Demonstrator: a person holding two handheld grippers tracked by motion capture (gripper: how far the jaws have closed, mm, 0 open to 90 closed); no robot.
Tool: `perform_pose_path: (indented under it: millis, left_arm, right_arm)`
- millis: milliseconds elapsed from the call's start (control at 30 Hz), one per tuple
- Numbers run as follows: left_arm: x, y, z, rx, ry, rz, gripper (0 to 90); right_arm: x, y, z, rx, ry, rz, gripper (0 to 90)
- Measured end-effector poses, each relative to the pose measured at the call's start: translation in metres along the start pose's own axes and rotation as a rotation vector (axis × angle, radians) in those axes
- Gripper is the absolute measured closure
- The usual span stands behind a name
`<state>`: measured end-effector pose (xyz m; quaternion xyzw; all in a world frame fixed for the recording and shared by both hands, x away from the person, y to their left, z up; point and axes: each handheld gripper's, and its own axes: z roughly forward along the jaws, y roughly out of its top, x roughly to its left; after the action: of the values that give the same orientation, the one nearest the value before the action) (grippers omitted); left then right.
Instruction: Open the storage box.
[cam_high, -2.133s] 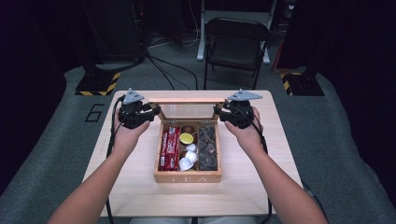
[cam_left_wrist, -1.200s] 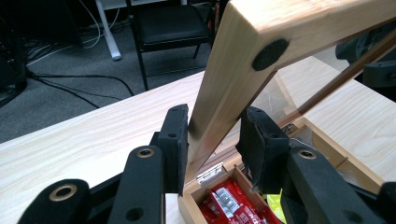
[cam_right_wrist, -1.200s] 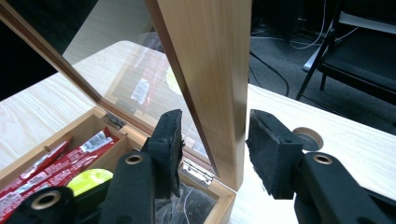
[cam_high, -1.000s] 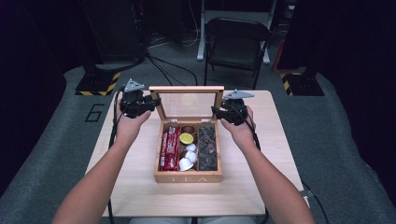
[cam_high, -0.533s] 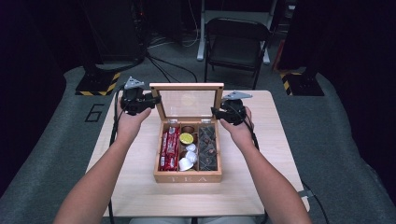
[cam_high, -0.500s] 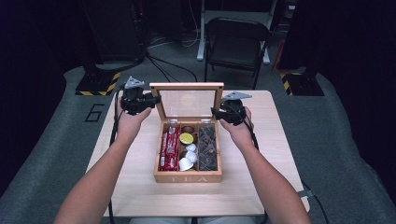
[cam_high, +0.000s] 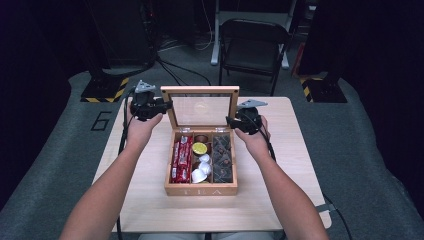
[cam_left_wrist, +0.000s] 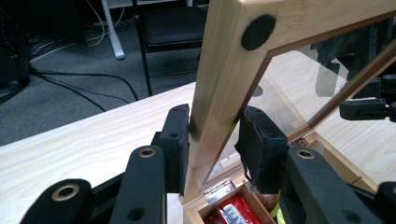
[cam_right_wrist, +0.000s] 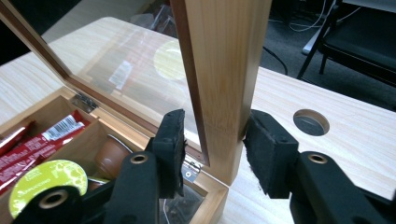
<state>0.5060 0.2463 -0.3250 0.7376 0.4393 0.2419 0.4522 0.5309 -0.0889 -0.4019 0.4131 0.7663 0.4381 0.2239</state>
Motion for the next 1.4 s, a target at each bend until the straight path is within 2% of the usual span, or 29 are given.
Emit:
perform_pose_path:
  millis: [367,567,1100,1267,1400]
  left_arm:
    - [0.0025,0.0003,0.0024,-0.008,-0.004,0.008,63.8]
    - [0.0024,0.0005,0.0034,-0.011,0.002,0.005,63.9]
    - [0.0023,0.0005,0.0043,-0.015,0.006,0.001,64.0]
    - [0.0023,-0.0007,0.0044,-0.006,0.008,-0.009,63.5]
    - [0.0043,-0.0041,0.0025,-0.017,0.016,-0.030,58.8]
  right_arm:
    - [0.0000,-0.0028,0.0069,0.019,-0.022,-0.001,61.3]
    - [-0.0012,-0.0048,0.0082,0.024,-0.023,0.027,63.3]
    - [-0.0019,-0.0059,0.0089,0.014,-0.029,0.019,64.2]
    - [-0.0020,-0.0057,0.0091,0.015,-0.028,0.019,64.4]
    - [-0.0025,-0.0055,0.0102,0.013,-0.029,0.030,64.6]
